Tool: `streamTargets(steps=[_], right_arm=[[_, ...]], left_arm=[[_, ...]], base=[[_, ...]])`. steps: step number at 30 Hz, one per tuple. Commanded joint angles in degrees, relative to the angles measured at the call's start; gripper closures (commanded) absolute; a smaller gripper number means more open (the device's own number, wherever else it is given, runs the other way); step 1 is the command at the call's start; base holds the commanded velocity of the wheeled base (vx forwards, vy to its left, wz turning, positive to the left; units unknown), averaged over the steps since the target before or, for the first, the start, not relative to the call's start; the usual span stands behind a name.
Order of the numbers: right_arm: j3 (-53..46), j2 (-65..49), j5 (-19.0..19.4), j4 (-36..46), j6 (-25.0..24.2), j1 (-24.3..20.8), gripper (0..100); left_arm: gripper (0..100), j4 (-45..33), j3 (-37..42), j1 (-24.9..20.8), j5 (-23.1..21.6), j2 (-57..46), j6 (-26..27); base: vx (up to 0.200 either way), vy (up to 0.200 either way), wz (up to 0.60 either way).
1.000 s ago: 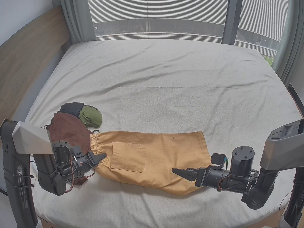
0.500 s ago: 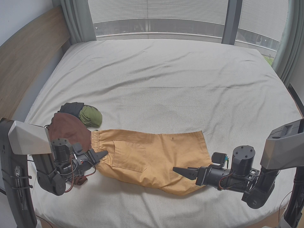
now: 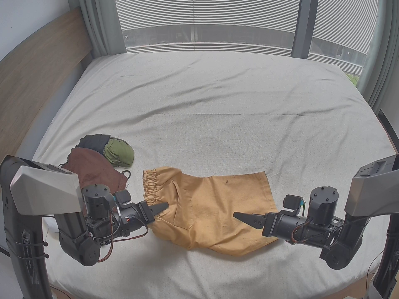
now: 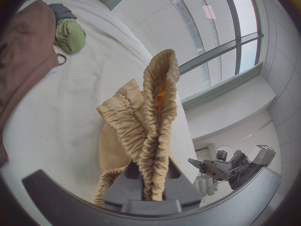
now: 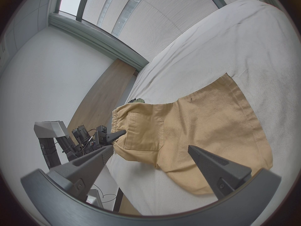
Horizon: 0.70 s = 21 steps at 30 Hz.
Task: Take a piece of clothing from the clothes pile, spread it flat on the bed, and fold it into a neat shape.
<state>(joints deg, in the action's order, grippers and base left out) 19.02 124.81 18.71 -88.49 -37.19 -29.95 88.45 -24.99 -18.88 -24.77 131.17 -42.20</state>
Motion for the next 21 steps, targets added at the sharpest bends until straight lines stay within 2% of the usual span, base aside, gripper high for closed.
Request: streamTargets(steps=[1, 10, 21], right_arm=[[0.1, -0.2, 0.1, 0.0, 0.0, 0.8, 0], [0.1, -1.3, 0.1, 0.0, 0.0, 1.7, 0], [0.6, -1.6, 0.1, 0.0, 0.0, 3.1, 0]], left_arm=[[100, 0.1, -1.7, -2.5, 0.0, -0.1, -2.1], [100, 0.0, -5.0, -6.3, 0.1, 0.0, -6.8], [100, 0.1, -7.2, -8.0, 1.0, 0.9, -8.5]], base=[[0.000, 0.000, 0.00], [0.000, 0.000, 0.00], [0.000, 0.000, 0.00]])
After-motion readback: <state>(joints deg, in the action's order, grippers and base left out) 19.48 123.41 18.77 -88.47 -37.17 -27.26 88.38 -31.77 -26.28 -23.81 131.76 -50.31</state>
